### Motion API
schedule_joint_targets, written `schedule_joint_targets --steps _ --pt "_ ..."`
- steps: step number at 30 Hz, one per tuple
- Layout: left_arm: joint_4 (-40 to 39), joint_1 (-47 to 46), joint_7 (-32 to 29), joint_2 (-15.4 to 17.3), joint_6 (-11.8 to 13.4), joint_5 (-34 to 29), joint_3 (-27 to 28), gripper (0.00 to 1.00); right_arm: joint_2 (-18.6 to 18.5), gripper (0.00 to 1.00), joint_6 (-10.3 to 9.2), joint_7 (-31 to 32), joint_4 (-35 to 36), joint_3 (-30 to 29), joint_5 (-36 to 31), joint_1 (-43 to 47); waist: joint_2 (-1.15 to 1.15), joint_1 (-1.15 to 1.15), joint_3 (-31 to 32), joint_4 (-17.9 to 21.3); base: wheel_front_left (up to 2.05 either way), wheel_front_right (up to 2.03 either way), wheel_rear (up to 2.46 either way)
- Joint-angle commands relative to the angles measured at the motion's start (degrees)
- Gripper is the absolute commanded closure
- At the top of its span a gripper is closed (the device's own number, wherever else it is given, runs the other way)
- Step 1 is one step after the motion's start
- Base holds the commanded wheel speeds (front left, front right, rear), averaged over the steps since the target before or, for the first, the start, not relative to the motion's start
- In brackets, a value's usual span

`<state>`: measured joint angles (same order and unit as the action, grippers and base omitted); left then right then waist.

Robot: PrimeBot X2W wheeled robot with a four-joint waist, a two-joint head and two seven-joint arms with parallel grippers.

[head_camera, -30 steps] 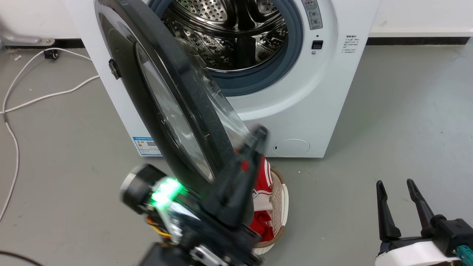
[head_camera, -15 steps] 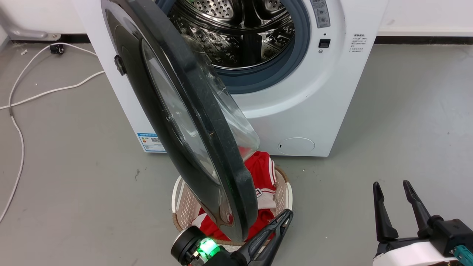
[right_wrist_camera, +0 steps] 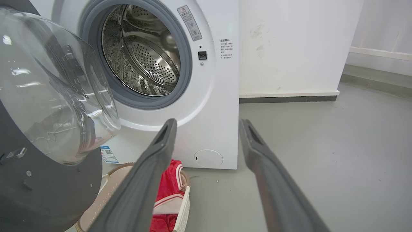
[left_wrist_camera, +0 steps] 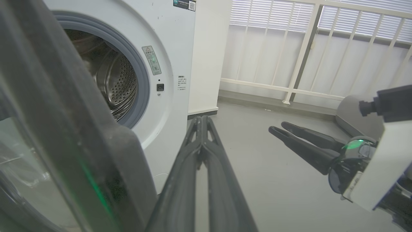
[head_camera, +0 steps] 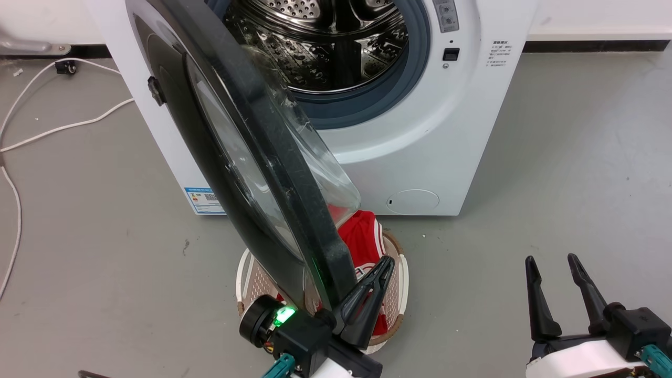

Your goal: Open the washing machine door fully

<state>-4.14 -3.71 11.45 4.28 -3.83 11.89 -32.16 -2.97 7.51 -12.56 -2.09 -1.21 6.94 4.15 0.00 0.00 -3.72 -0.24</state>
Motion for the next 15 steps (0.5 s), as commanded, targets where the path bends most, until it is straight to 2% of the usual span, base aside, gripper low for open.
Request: schedule_joint_targets --steps 1,15 --pt "0.9 -1.3 0.6 -0.4 0.4 0.5 0.3 1.00 0.2 0.00 -0.04 0.2 -0.2 0.1 0.1 -0.5 0.00 0.00 -0.1 0.3 0.00 0.00 0.00" --pt "5.8 -2.7 2.1 -0.4 3.7 1.0 2.4 1.00 0.2 0.00 -0.04 0.2 -0.5 0.3 0.6 -0.4 0.00 0.00 -0.1 0.6 0.00 0.00 0.00"
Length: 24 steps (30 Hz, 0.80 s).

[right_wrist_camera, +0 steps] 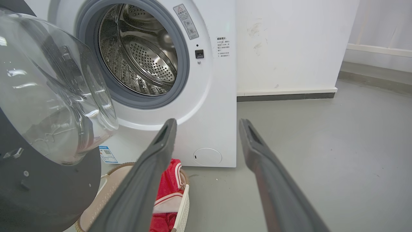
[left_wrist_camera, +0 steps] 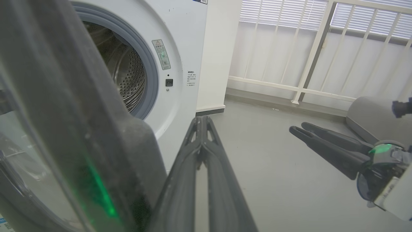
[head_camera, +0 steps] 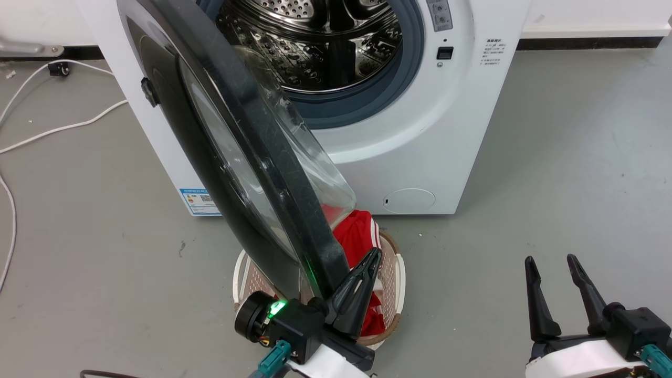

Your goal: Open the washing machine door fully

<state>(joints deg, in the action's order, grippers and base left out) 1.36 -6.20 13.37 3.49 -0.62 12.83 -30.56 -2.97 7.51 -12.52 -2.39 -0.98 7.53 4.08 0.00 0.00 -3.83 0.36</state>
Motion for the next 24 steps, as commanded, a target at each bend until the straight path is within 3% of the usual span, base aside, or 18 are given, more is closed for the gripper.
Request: schedule_joint_targets --steps 1,14,24 --pt "0.3 0.0 0.2 0.5 0.7 0.1 1.0 1.00 0.2 0.00 -0.04 0.2 -0.2 0.1 0.1 -0.3 0.00 0.00 0.0 -0.1 0.00 0.00 0.00" --pt "-0.5 3.3 0.1 3.7 4.5 0.7 4.6 1.00 0.2 0.00 -0.04 0.3 0.3 0.1 0.5 0.4 0.00 0.00 0.4 -0.9 0.00 0.00 0.00" --pt "-7.1 7.7 -0.9 4.5 5.7 0.6 3.4 1.00 0.2 0.00 -0.04 1.2 1.3 -0.5 0.0 1.4 0.00 0.00 0.8 -5.4 0.00 0.00 0.00"
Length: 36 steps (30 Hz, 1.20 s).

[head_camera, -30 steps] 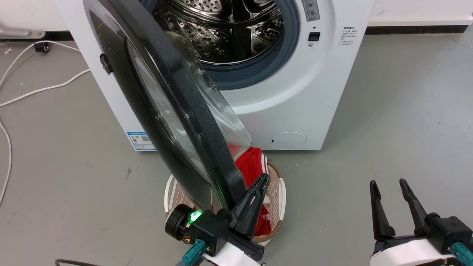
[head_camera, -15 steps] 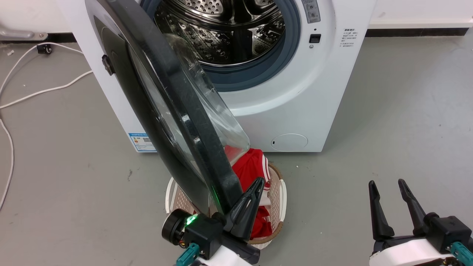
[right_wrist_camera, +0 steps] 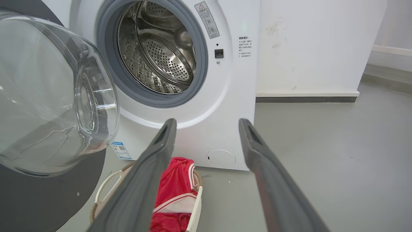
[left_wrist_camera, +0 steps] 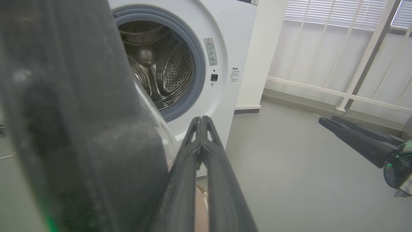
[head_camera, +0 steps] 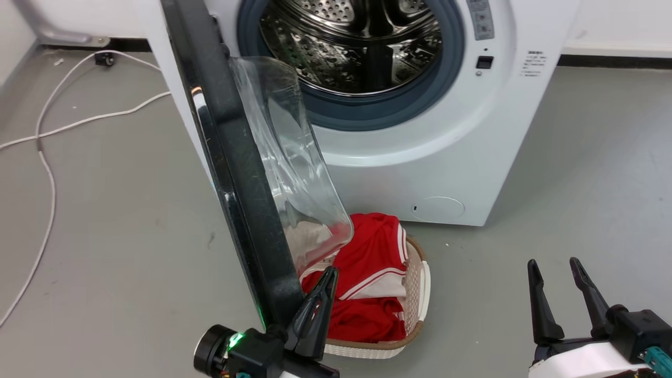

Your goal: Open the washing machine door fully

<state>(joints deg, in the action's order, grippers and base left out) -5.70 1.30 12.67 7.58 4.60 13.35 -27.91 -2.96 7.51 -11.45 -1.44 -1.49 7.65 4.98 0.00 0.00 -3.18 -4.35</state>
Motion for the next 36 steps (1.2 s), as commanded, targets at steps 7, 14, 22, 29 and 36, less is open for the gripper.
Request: schedule_joint_targets --steps 7,14,22,29,36 --pt "-3.9 3.4 -0.9 0.8 1.9 0.3 0.3 1.00 0.2 0.00 -0.04 0.8 1.4 -0.4 -0.3 1.2 0.00 0.00 0.2 -5.4 0.00 0.00 0.00" --pt "-3.7 5.1 -1.4 2.2 3.0 1.0 1.8 1.00 0.1 0.00 -0.04 1.0 2.1 -0.5 -0.4 1.5 0.00 0.00 0.3 -10.9 0.00 0.00 0.00" --pt "-2.5 5.6 -0.5 3.4 4.8 2.1 5.2 1.00 0.1 0.00 -0.04 1.1 1.8 -0.5 -0.1 1.2 0.00 0.00 0.1 -15.0 0.00 0.00 0.00" --pt "-1.0 5.4 0.5 4.5 6.3 3.9 9.7 1.00 0.2 0.00 -0.04 0.9 1.7 -0.6 0.0 0.8 0.00 0.00 -0.4 -16.8 0.00 0.00 0.00" --pt "1.7 2.7 1.5 6.0 7.1 6.7 15.9 1.00 0.1 0.00 -0.04 1.4 2.0 -0.5 -0.6 -0.2 0.00 0.00 -1.7 -17.0 0.00 0.00 0.00"
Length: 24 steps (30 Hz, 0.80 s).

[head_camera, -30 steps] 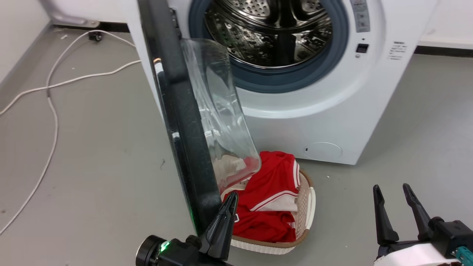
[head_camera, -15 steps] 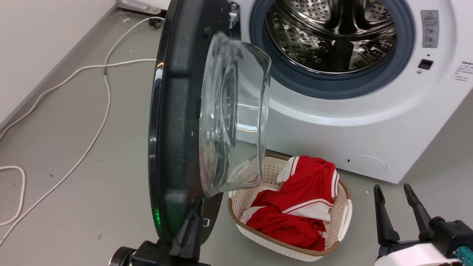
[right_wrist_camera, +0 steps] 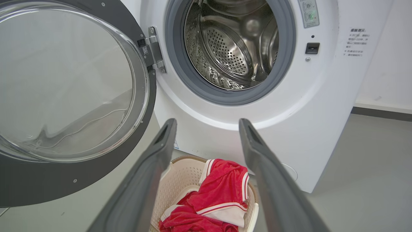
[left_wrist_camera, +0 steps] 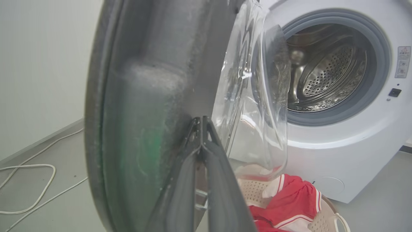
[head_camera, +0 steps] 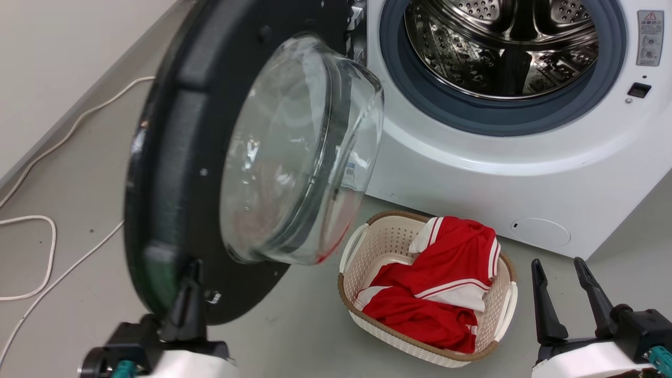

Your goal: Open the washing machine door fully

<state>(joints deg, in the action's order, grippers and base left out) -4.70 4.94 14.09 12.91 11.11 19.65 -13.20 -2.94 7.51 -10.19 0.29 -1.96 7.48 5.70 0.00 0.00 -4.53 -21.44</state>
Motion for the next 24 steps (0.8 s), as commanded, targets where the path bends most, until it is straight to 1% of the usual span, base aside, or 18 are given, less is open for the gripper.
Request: schedule_joint_targets --steps 1,6,8,9,13,21,24 --pt "1.1 -1.3 0.3 0.9 0.6 0.8 2.1 1.00 0.1 0.00 -0.04 0.2 0.3 0.1 -0.5 -1.1 0.00 0.00 -0.5 0.2 0.00 0.00 0.00" --pt "3.2 -3.7 0.8 1.4 1.1 3.6 7.6 1.00 0.1 0.00 -0.04 1.0 0.9 -0.2 -1.2 -1.9 0.00 0.00 -2.3 0.5 0.00 0.00 0.00" --pt "4.1 -4.6 0.9 2.1 0.9 4.7 9.8 1.00 0.1 0.00 -0.04 1.2 1.2 -0.2 -1.4 -2.3 0.00 0.00 -2.9 0.8 0.00 0.00 0.00" --pt "4.1 -4.6 0.9 2.1 0.9 4.7 9.8 1.00 0.1 0.00 -0.04 1.2 1.2 -0.2 -1.4 -2.3 0.00 0.00 -2.9 0.8 0.00 0.00 0.00" --pt "6.6 -6.9 1.0 3.1 -0.1 6.7 12.8 1.00 0.1 0.00 -0.04 1.7 1.8 -0.6 -2.0 -2.8 0.00 0.00 -4.4 1.0 0.00 0.00 0.00" --pt "13.7 -13.3 1.1 6.8 -2.5 9.9 17.7 1.00 0.1 0.00 -0.04 2.5 2.8 -0.9 -2.9 -4.1 0.00 0.00 -6.9 1.6 0.00 0.00 0.00" --pt "16.8 -15.9 1.1 8.5 -3.9 11.0 19.6 1.00 0.1 0.00 -0.04 2.9 3.1 -1.0 -3.2 -4.6 0.00 0.00 -7.7 1.8 0.00 0.00 0.00"
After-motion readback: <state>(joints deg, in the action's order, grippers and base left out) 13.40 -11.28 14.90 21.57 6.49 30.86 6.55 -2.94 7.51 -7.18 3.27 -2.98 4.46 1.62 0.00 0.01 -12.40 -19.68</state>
